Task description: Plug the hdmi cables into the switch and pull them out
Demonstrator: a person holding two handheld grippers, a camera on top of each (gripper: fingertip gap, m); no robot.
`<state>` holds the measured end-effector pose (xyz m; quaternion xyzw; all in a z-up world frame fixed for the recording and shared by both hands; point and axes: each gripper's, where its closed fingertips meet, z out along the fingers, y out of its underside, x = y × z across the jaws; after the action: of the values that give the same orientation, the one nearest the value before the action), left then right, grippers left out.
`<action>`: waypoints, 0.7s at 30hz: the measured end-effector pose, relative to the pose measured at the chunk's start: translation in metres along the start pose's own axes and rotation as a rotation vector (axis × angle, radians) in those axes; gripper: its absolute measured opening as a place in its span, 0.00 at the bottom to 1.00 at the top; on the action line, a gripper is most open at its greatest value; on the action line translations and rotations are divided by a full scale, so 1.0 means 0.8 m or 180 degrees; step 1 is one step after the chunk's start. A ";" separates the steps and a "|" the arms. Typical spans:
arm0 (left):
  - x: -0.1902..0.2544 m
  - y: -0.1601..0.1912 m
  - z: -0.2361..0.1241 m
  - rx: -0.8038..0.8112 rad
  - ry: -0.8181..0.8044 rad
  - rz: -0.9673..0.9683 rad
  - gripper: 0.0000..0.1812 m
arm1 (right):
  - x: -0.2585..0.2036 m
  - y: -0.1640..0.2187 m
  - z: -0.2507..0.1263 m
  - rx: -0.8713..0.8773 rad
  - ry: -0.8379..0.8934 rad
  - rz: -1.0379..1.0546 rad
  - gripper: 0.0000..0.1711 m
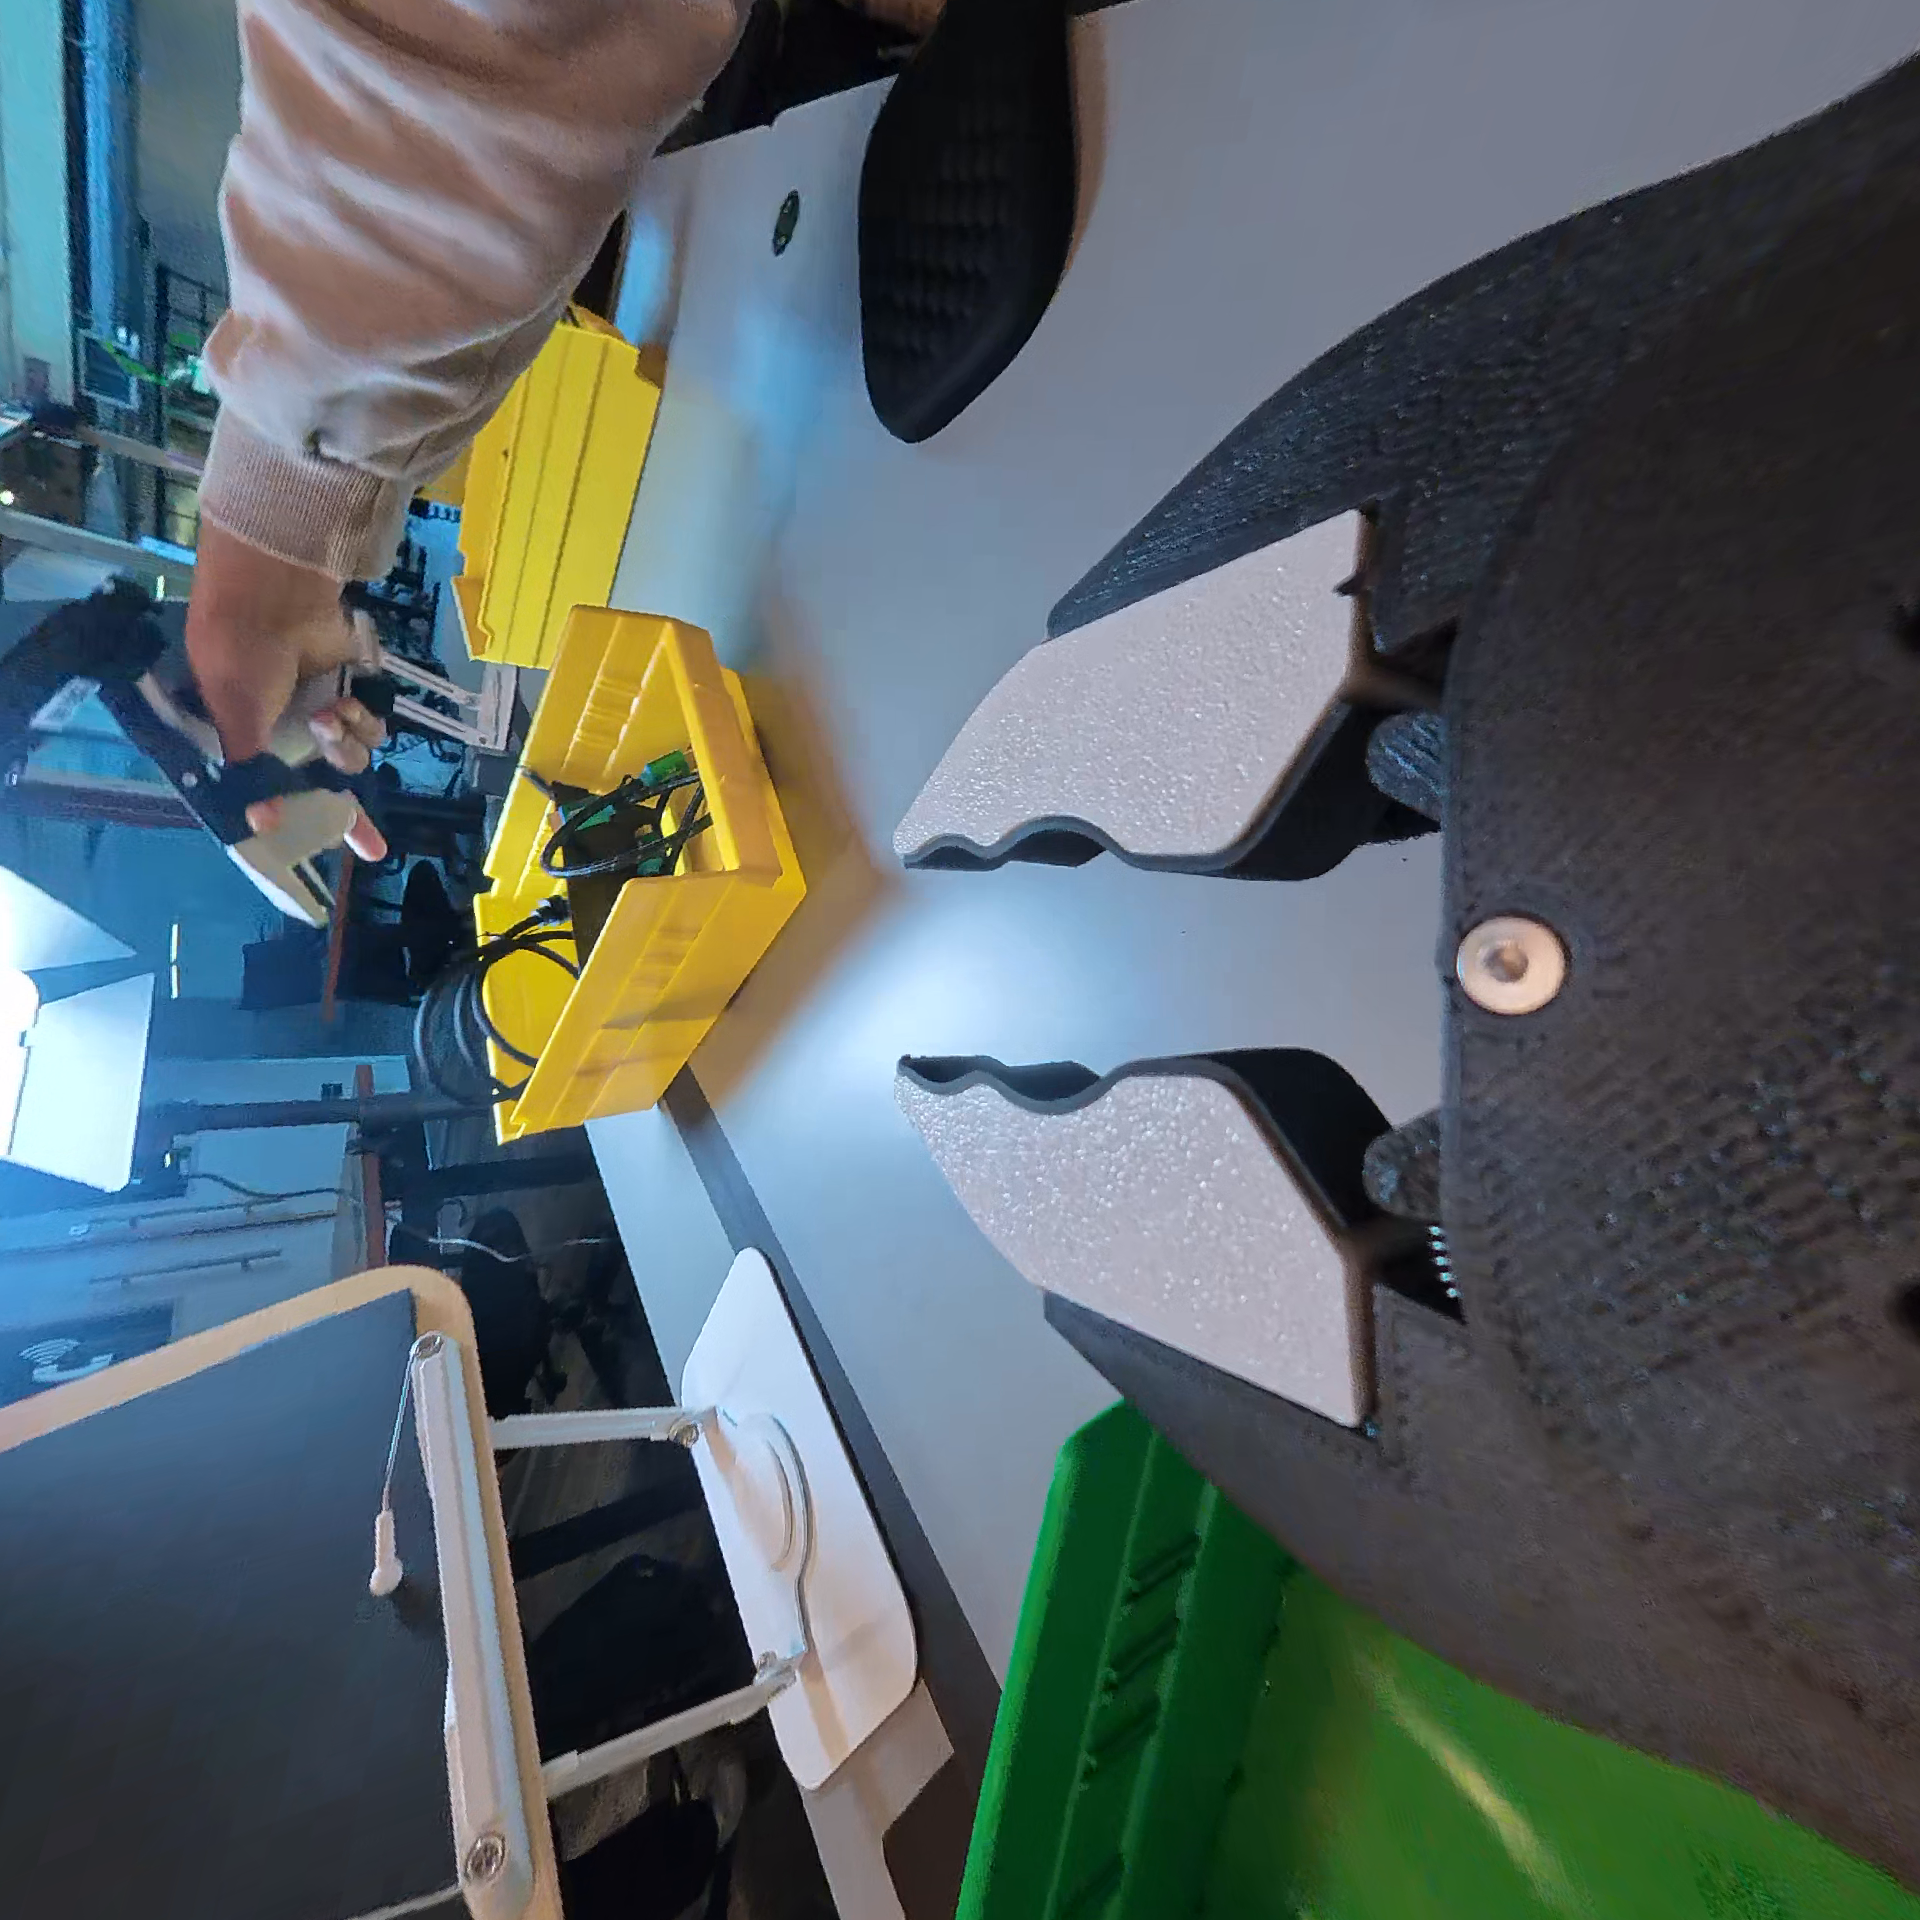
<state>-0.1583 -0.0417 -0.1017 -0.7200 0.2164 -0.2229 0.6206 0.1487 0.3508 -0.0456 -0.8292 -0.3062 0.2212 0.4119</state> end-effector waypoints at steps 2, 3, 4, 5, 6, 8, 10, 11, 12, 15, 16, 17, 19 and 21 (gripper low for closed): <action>-0.008 -0.005 -0.007 0.0032 -0.0087 0.0002 0.19 | -0.014 -0.004 -0.023 0.0150 -0.0034 -0.0197 0.40; -0.013 -0.007 -0.011 0.0033 -0.0137 0.0046 0.20 | -0.026 -0.002 -0.033 0.0203 -0.0066 -0.0315 0.40; -0.017 -0.009 -0.016 0.0032 -0.0199 0.0093 0.20 | -0.040 0.004 -0.041 0.0221 -0.0121 -0.0428 0.40; -0.024 -0.012 -0.023 0.0020 -0.0276 0.0128 0.20 | -0.059 0.015 -0.047 0.0216 -0.0217 -0.0536 0.39; -0.031 -0.014 -0.030 -0.0008 -0.0340 0.0157 0.20 | -0.078 0.031 -0.051 0.0164 -0.0317 -0.0629 0.39; -0.046 -0.013 -0.045 -0.0137 -0.0435 0.0166 0.21 | -0.116 0.077 -0.052 -0.0100 -0.0505 -0.0850 0.39; -0.063 -0.002 -0.059 -0.0417 -0.0569 0.0244 0.23 | -0.151 0.131 -0.050 -0.0472 -0.0658 -0.1123 0.39; -0.075 0.009 -0.066 -0.0631 -0.0688 0.0361 0.25 | -0.167 0.160 -0.048 -0.0676 -0.0705 -0.1302 0.39; -0.086 0.020 -0.073 -0.0868 -0.0816 0.0526 0.27 | -0.179 0.186 -0.045 -0.0883 -0.0706 -0.1502 0.39; -0.117 0.060 -0.097 -0.1655 -0.1071 0.0881 0.31 | -0.189 0.252 -0.028 -0.1476 -0.0369 -0.2197 0.39; -0.125 0.074 -0.104 -0.1927 -0.1092 0.0914 0.33 | -0.184 0.267 -0.020 -0.1654 -0.0208 -0.2432 0.39; -0.131 0.088 -0.108 -0.2158 -0.1087 0.0931 0.34 | -0.180 0.279 -0.012 -0.1806 -0.0116 -0.2604 0.39; -0.140 0.113 -0.114 -0.2541 -0.1061 0.0985 0.33 | -0.173 0.293 0.005 -0.2017 0.0031 -0.2920 0.25; -0.152 0.134 -0.118 -0.2849 -0.1111 0.1144 0.32 | -0.167 0.287 0.013 -0.2047 0.0309 -0.3382 0.18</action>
<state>-0.3161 -0.0598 -0.2017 -0.8931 0.3042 0.1254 0.3069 0.1214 0.1555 -0.2244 -0.6552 -0.7092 -0.1551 0.2089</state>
